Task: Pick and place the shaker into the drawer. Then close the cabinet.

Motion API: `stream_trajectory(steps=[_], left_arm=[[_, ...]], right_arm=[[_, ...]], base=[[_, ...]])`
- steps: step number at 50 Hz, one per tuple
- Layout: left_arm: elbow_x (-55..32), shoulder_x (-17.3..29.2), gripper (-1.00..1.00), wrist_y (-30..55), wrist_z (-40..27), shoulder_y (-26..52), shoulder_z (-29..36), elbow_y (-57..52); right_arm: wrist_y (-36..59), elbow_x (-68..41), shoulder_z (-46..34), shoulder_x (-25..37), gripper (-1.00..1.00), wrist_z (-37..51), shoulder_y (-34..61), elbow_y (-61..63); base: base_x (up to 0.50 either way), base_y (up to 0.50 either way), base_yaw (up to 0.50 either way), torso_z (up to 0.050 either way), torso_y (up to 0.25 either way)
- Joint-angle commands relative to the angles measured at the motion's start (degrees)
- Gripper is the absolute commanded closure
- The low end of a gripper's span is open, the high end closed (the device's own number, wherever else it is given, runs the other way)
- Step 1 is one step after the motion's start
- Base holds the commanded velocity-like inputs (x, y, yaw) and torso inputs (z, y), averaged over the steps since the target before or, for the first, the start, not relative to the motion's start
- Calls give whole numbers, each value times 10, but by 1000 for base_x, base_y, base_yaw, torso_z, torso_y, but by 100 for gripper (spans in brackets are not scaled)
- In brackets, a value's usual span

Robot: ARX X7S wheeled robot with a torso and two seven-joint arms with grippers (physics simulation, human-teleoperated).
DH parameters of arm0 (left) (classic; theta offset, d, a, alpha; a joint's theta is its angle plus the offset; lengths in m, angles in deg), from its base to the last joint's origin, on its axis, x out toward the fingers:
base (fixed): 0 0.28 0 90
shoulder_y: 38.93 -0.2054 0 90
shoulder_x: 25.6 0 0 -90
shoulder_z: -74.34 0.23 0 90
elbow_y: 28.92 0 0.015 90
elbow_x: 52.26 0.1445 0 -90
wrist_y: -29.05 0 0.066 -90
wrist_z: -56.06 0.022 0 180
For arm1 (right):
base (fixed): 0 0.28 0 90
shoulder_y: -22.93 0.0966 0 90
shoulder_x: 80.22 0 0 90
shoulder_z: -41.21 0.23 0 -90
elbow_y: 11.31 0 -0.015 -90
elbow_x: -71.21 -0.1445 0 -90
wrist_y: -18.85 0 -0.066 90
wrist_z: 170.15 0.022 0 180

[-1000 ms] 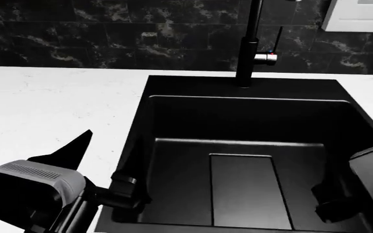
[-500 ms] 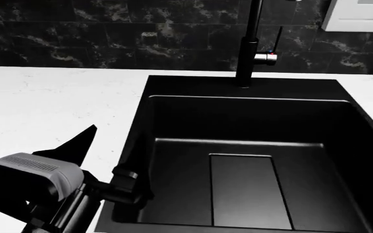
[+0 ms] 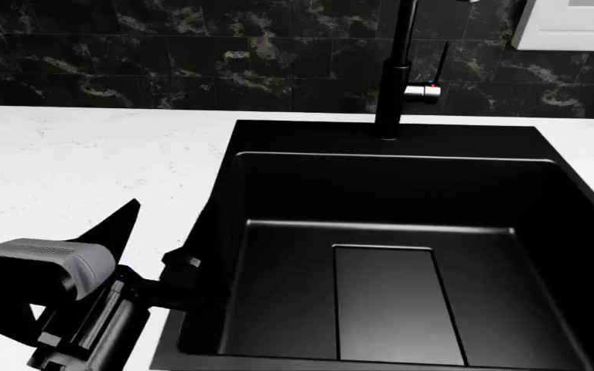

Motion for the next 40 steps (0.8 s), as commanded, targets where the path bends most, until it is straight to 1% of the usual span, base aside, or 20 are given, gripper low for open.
stream_trajectory(steps=[1, 3, 7, 9, 13, 19, 25, 32, 33, 34, 35, 36, 37, 39, 40], left_arm=[[-3, 16, -100, -3, -23, -8, -28, 7], [-6, 18, -100, -2, -28, -6, -31, 5], [-6, 23, -100, -5, -32, -12, -39, 4], [-8, 27, -100, -9, -37, -18, -48, 1], [-17, 38, -100, -16, -52, -30, -72, 4], [-2, 36, -100, -33, -52, -48, -97, 38], [11, 25, -100, -29, -45, -28, -79, 68], [4, 23, -100, -25, -44, -24, -68, 55], [4, 22, -100, -24, -43, -22, -64, 53], [2, 21, -100, -22, -43, -17, -60, 51], [0, 19, -100, -20, -42, -12, -55, 49], [0, 18, -100, -17, -42, -6, -50, 46], [-2, 16, -100, -14, -42, 1, -45, 44], [-7, 14, -100, -8, -44, 14, -36, 36], [-8, 13, -100, -5, -46, 20, -31, 33]], right_arm=[[-91, 61, 67, -114, -100, 29, 0, -250], [-98, 11, 31, -114, -100, 33, 0, -265], [-97, -145, -95, -109, -100, 50, -6, -265], [-106, -196, -131, -109, -100, 56, -17, -265], [-130, -253, -174, -114, -100, 51, -35, -265], [-130, -253, -174, -114, -100, 51, -35, -265], [-130, -253, -174, -114, -100, 51, -35, -265], [-130, -253, -174, -114, -100, 51, -35, -265], [-204, -339, -260, -114, -100, 51, -36, -265], [-211, -425, -346, -114, -100, 50, -25, -265], [-220, -483, -376, -114, -100, 48, -12, -265], [-232, -494, -386, -114, -100, 45, 0, -265], [-229, -428, -324, -114, -100, 43, 0, -246], [-181, -288, -181, -114, -100, 26, 0, -177], [-140, -264, -157, -109, -100, 20, 0, -125]], base=[[18, 9, 21, 10, 0], [18, 9, 21, 0, 0], [19, 10, 23, 5, 0], [19, 12, 24, 5, 0], [20, 13, 26, 3, 0], [27, 15, 30, 5, 0], [31, 16, 35, 5, 0], [32, 18, 37, 4, 0], [32, 18, 38, 10, 0], [36, 19, 39, 0, 0], [35, 19, 39, 10, 0], [34, 19, 38, 0, 0], [35, 19, 38, 0, 0], [35, 20, 39, 5, 0], [34, 20, 39, 10, 0]])
